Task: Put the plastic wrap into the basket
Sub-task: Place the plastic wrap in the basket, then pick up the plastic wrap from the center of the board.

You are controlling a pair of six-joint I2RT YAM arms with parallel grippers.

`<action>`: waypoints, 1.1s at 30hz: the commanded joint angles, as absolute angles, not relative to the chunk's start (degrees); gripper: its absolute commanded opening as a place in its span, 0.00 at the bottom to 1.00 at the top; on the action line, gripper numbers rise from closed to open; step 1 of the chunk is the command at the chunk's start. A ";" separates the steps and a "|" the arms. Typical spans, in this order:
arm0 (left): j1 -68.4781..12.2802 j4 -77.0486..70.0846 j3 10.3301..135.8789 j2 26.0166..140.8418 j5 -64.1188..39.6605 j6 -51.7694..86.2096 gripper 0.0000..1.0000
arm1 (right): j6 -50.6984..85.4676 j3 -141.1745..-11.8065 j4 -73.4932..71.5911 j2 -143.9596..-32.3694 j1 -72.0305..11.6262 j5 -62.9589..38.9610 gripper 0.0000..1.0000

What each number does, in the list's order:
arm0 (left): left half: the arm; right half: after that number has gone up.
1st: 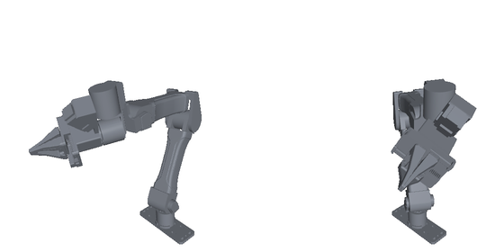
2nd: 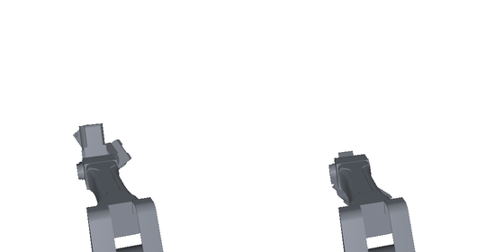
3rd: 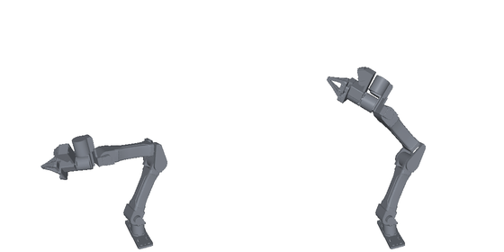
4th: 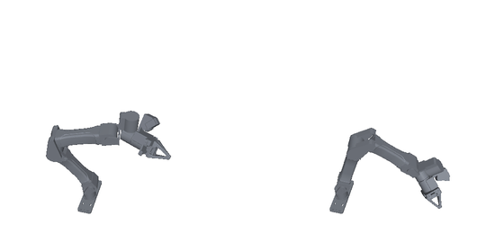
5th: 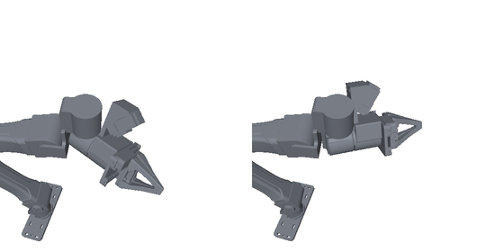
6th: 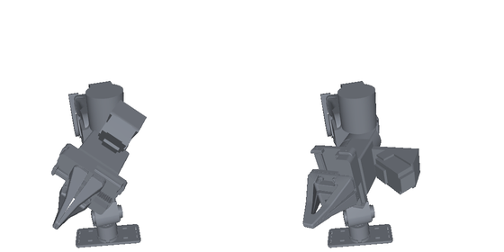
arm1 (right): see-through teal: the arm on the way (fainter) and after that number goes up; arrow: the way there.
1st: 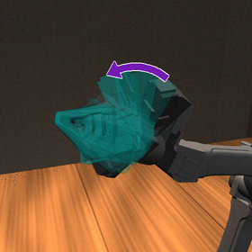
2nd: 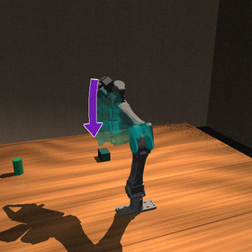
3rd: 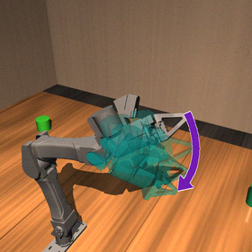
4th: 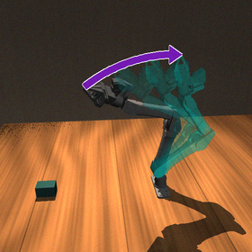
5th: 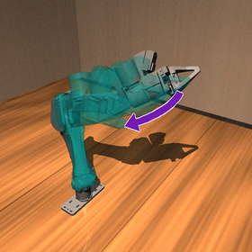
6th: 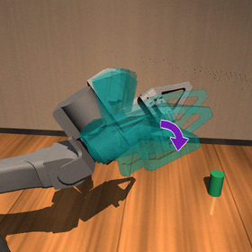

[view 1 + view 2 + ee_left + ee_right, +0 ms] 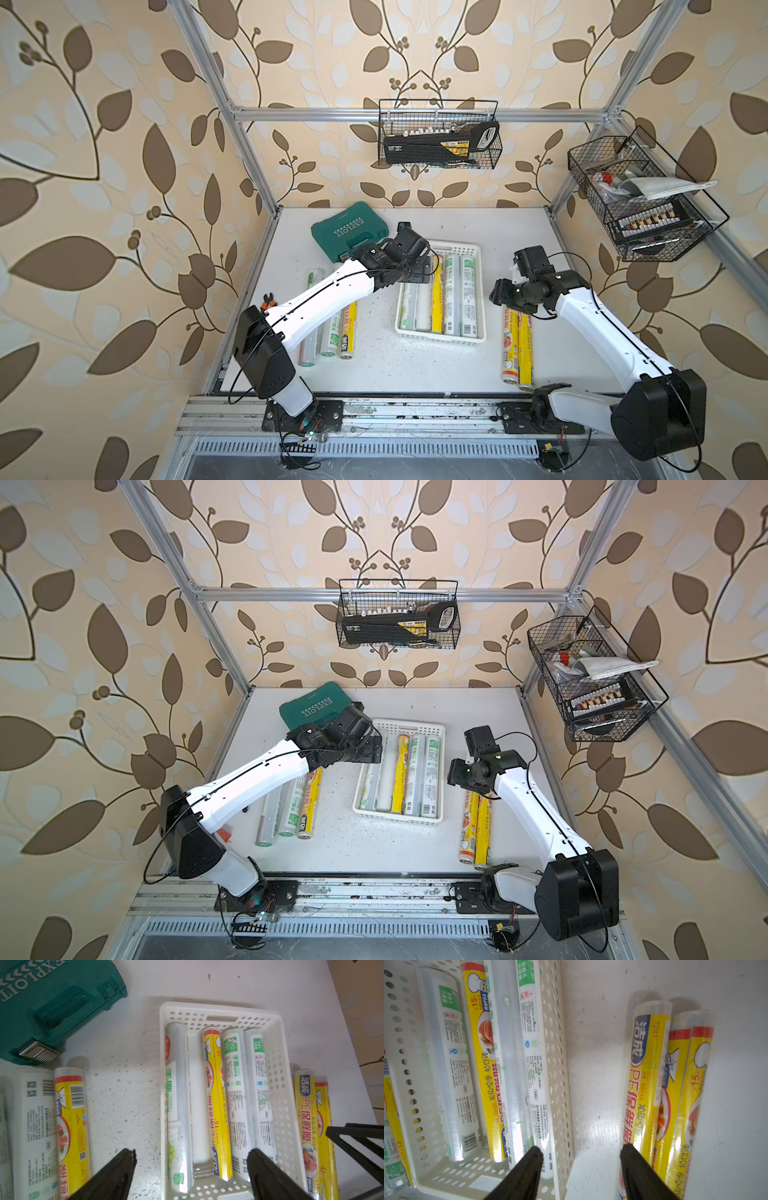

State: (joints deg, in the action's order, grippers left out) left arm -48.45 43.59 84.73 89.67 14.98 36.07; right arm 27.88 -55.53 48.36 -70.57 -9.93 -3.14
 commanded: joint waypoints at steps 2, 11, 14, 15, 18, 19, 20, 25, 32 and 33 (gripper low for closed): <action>-48.73 44.03 80.83 83.75 18.53 35.33 0.92 | 30.20 -55.78 52.28 -70.58 -10.01 -0.54 0.64; -48.69 44.15 73.18 75.64 23.95 35.44 0.99 | 33.71 -48.57 51.75 -68.82 -10.28 2.27 0.66; -48.69 43.60 71.15 73.76 24.68 35.17 0.99 | 35.48 -46.38 51.23 -69.06 -10.33 2.85 0.66; -48.69 43.59 70.70 73.41 24.85 35.04 0.99 | 35.76 -45.92 51.09 -69.23 -10.29 2.82 0.66; -48.69 44.08 70.30 72.95 25.23 34.81 0.99 | 36.30 -44.87 50.41 -69.92 -10.28 2.66 0.66; -48.69 44.20 70.31 72.91 25.25 34.72 0.99 | 36.40 -44.51 50.06 -70.04 -10.29 2.55 0.66; -48.69 44.21 70.31 72.94 25.24 34.72 0.99 | 36.50 -44.13 49.65 -70.33 -10.31 2.64 0.66; -48.69 44.03 70.62 73.25 24.59 34.66 0.99 | 36.27 -42.85 47.96 -72.98 -10.29 3.38 0.66; -48.69 44.27 71.45 74.40 23.90 34.63 0.99 | 35.00 -42.22 45.58 -75.75 -10.28 2.10 0.63; -48.69 44.30 71.45 74.52 23.88 34.63 0.99 | 34.78 -42.36 45.41 -76.01 -10.29 1.77 0.62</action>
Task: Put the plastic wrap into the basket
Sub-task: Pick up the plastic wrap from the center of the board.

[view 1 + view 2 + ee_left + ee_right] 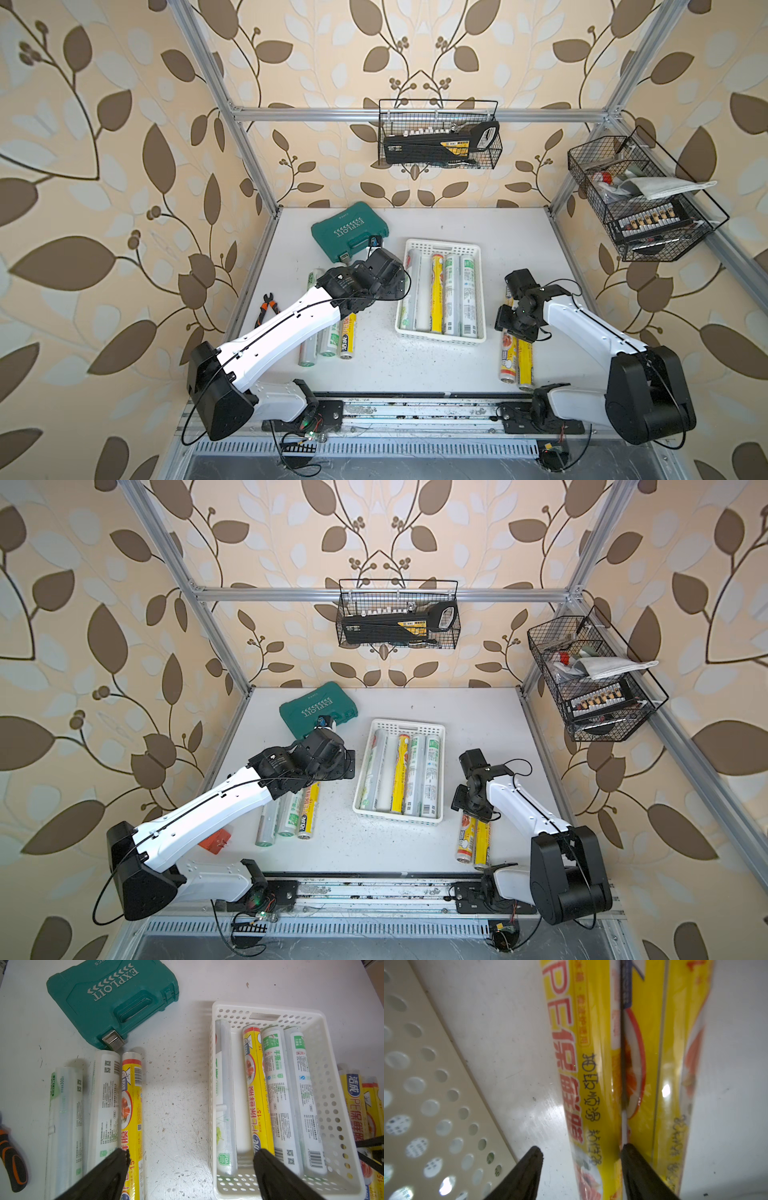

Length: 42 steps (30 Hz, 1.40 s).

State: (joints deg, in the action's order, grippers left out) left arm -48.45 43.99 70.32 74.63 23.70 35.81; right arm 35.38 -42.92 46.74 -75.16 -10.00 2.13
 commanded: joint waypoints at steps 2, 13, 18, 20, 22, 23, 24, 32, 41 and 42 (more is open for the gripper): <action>-48.67 44.21 71.46 74.68 23.90 34.71 0.99 | 34.52 -42.36 44.99 -76.37 -10.28 1.55 0.62; -48.70 44.31 72.51 75.74 23.05 34.98 0.99 | 33.83 -43.35 43.95 -79.88 -10.39 2.35 0.61; -48.65 44.49 72.38 75.80 23.28 34.98 0.99 | 33.36 -43.99 43.52 -81.76 -10.35 3.07 0.58; -48.69 44.47 72.34 75.85 23.16 35.07 0.99 | 33.22 -44.29 43.50 -82.47 -10.37 3.36 0.54; -48.69 44.41 72.39 75.85 23.05 35.09 0.99 | 33.18 -44.32 43.42 -82.54 -10.34 3.41 0.50; -48.70 44.38 72.34 75.86 23.08 35.10 0.99 | 33.13 -44.38 43.60 -82.37 -10.42 3.49 0.46; -48.69 44.30 72.37 75.93 22.98 35.13 0.99 | 33.09 -44.35 43.70 -82.06 -10.44 3.83 0.43; -48.69 44.60 71.91 75.81 23.19 35.31 0.99 | 34.39 -48.42 50.21 -80.55 -14.62 9.09 0.37; -48.69 45.16 71.36 73.95 23.99 35.16 0.99 | 37.38 -53.92 57.93 -75.86 -19.56 13.28 0.37; -48.69 45.33 71.37 73.75 24.11 35.13 0.99 | 37.73 -54.79 58.84 -75.68 -20.13 14.02 0.37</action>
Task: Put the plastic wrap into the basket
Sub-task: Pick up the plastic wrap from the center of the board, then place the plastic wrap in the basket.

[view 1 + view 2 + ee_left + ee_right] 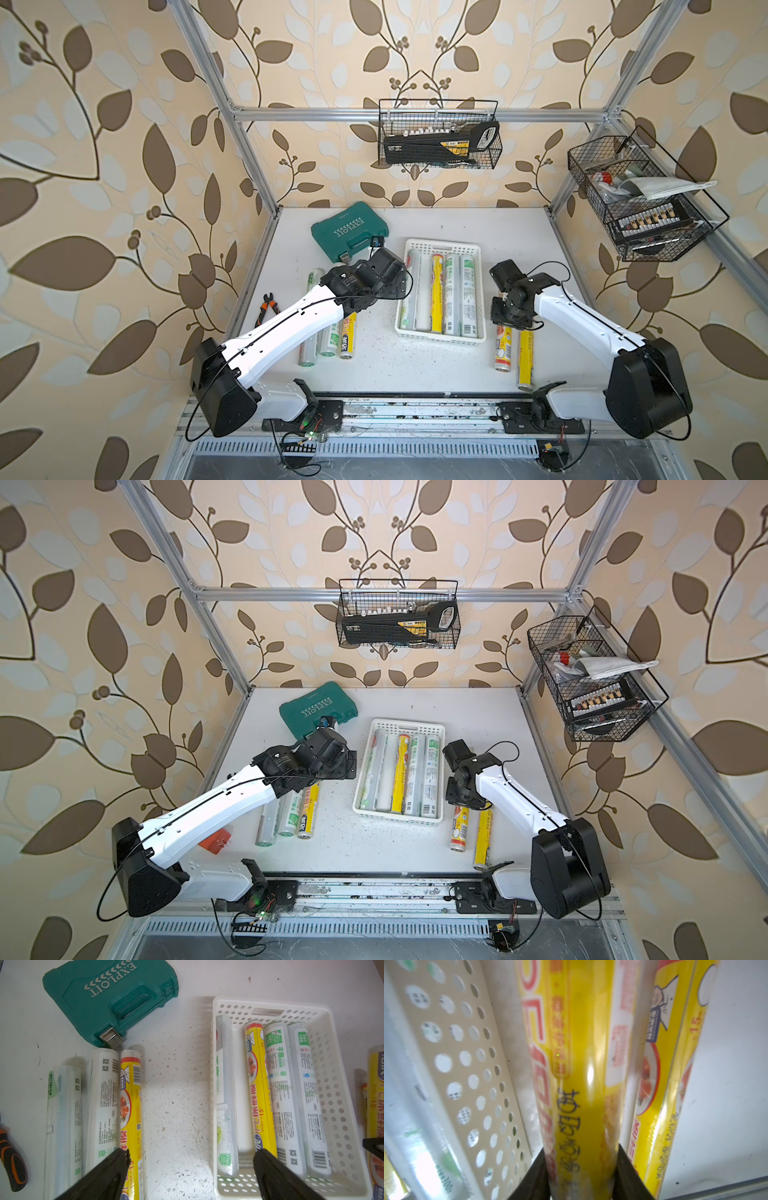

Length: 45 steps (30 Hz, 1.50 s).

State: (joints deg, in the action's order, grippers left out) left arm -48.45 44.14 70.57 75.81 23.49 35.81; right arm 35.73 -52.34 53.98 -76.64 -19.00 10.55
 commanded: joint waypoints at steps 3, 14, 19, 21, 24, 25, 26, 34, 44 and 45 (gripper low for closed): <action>-48.69 45.53 71.05 72.98 24.46 35.15 0.99 | 38.91 -57.58 61.30 -75.56 -22.15 15.58 0.37; -48.69 46.41 69.63 70.22 25.98 35.33 0.99 | 40.25 -71.89 63.13 -79.11 -28.43 11.97 0.38; -48.69 46.66 69.21 69.18 26.43 35.41 0.99 | 40.98 -75.27 58.94 -81.40 -29.76 7.24 0.38; -48.69 46.95 69.21 68.76 26.85 35.26 0.99 | 41.77 -75.79 56.76 -82.44 -30.20 6.30 0.37; -48.69 47.59 69.22 68.09 27.50 35.37 0.99 | 42.61 -77.14 54.42 -84.63 -30.56 3.92 0.37; -48.69 47.71 69.10 67.77 27.76 35.40 0.99 | 42.91 -77.49 53.59 -85.38 -30.81 3.20 0.36; -48.69 47.89 68.99 67.40 28.10 35.48 0.99 | 43.18 -77.81 52.58 -86.13 -30.86 2.21 0.36; -48.69 48.87 67.01 63.02 31.29 36.01 0.99 | 46.98 -78.90 45.10 -91.63 -32.73 -0.75 0.38; -48.69 48.91 65.56 59.94 32.64 35.32 0.99 | 48.33 -82.86 41.38 -100.33 -35.62 -0.73 0.38; -48.67 48.87 65.49 60.01 32.57 35.18 0.99 | 48.32 -83.18 41.14 -100.99 -35.76 -0.57 0.38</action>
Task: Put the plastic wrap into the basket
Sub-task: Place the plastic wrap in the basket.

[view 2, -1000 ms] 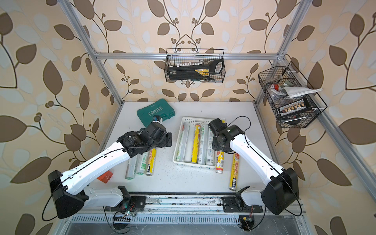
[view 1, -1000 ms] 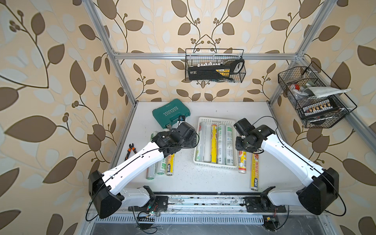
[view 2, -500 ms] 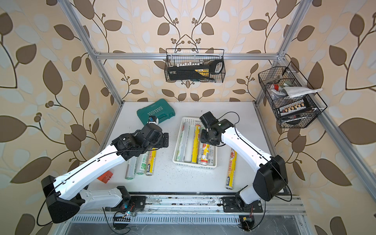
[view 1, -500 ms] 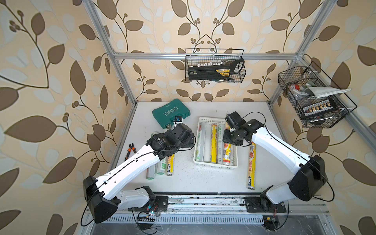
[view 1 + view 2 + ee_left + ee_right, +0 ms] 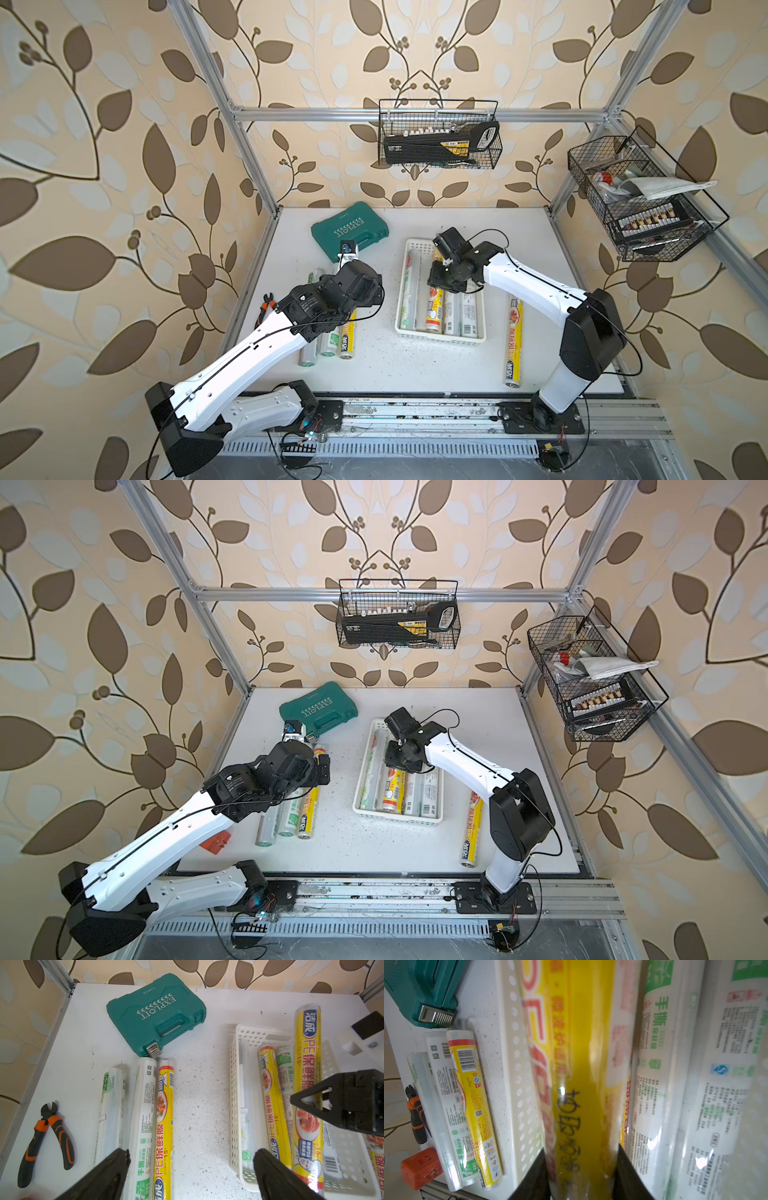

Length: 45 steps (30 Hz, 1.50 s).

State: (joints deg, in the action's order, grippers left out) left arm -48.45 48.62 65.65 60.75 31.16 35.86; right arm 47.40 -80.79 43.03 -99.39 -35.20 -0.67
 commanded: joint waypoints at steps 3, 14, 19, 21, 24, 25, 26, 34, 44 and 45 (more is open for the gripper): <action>-48.66 48.87 65.55 60.20 32.59 35.16 0.99 | 48.51 -83.50 40.98 -102.61 -35.86 -0.33 0.38; -48.66 48.67 65.99 60.67 31.85 34.58 0.99 | 48.43 -83.10 39.65 -106.56 -36.73 -1.32 0.39; -48.66 48.26 65.74 60.38 31.80 34.58 0.99 | 48.46 -81.80 38.92 -107.66 -36.99 -1.71 0.39; -48.66 47.91 65.40 60.46 31.62 34.62 0.99 | 48.53 -81.57 38.76 -108.06 -37.19 -1.41 0.40; -48.61 47.80 65.30 60.90 31.37 34.56 0.99 | 48.56 -81.45 38.79 -108.88 -37.44 -1.55 0.41; -48.62 47.89 65.37 61.07 31.42 34.65 0.99 | 48.61 -81.39 38.68 -109.20 -37.54 -1.58 0.41; -48.64 47.90 65.39 61.17 31.42 34.69 0.99 | 48.70 -81.38 38.71 -109.52 -37.67 -1.54 0.41; -48.65 47.55 65.21 61.00 31.36 34.96 0.99 | 48.76 -81.39 38.83 -111.66 -37.92 -0.77 0.42; -48.60 47.37 64.96 61.09 31.59 35.00 0.99 | 47.97 -82.21 40.15 -112.84 -37.90 0.70 0.50; -48.60 47.29 64.95 61.08 31.61 35.02 0.99 | 47.89 -82.31 40.24 -112.92 -37.92 0.84 0.50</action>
